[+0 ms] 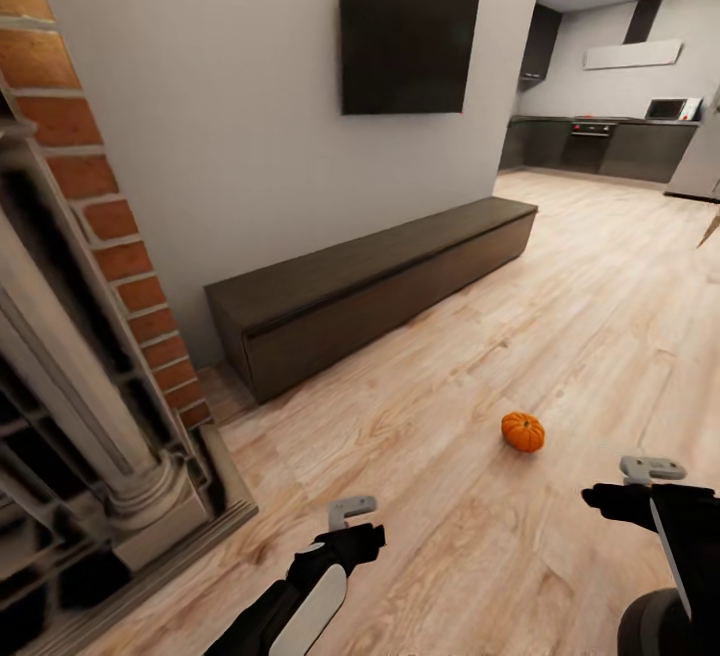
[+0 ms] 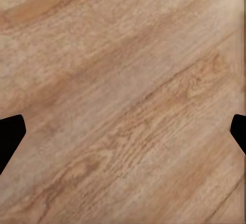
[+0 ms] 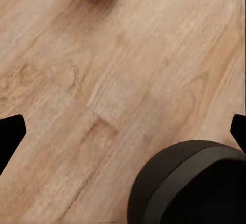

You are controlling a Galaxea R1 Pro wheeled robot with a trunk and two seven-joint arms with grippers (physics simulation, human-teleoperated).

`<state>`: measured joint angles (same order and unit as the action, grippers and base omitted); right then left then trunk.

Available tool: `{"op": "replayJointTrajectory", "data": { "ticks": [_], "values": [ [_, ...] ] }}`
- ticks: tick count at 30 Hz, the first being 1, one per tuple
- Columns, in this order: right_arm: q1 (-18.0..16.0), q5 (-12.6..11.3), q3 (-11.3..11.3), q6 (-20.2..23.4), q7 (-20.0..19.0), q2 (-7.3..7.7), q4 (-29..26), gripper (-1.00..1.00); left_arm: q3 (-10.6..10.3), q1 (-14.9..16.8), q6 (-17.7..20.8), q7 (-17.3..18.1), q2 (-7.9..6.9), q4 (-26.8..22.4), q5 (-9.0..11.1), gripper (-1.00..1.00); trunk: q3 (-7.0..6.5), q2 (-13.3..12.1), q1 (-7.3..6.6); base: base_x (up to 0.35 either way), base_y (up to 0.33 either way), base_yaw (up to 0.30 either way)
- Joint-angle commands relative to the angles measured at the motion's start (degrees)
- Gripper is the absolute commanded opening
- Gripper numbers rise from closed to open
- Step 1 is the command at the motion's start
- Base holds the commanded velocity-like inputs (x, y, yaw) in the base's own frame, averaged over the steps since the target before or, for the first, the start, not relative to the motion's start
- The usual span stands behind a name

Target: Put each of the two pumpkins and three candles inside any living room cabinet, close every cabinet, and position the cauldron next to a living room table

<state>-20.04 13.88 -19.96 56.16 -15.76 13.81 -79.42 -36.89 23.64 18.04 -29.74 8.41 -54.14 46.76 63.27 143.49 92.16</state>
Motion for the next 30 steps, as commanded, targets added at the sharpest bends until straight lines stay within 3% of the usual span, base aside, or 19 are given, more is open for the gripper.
{"op": "replayJointTrajectory", "data": {
  "ticks": [1,14,21,30],
  "values": [
    [0.00,-0.03,0.00,-0.04,0.28,-0.01,0.03,1.00,-0.02,0.00,-0.10,-0.25,0.01,0.00,-0.07,1.00,0.00,0.00,0.00,0.000,0.000,-0.298],
    [0.00,0.20,0.25,-0.11,0.70,-0.57,0.25,1.00,0.24,0.17,1.59,-0.22,-0.14,0.11,-0.06,1.00,0.00,0.00,0.00,0.000,0.000,-0.298],
    [-0.36,-0.03,0.35,-0.59,5.43,-1.15,4.10,1.00,0.24,0.18,2.84,-0.03,-0.02,0.19,-0.06,1.00,0.00,0.00,0.00,0.000,0.000,-0.298],
    [-0.44,-0.08,0.34,-0.70,6.17,-1.76,4.63,1.00,-0.02,0.23,4.04,0.05,0.24,0.67,-0.16,1.00,0.00,0.00,0.00,0.000,0.000,-0.298]
  ]
}}
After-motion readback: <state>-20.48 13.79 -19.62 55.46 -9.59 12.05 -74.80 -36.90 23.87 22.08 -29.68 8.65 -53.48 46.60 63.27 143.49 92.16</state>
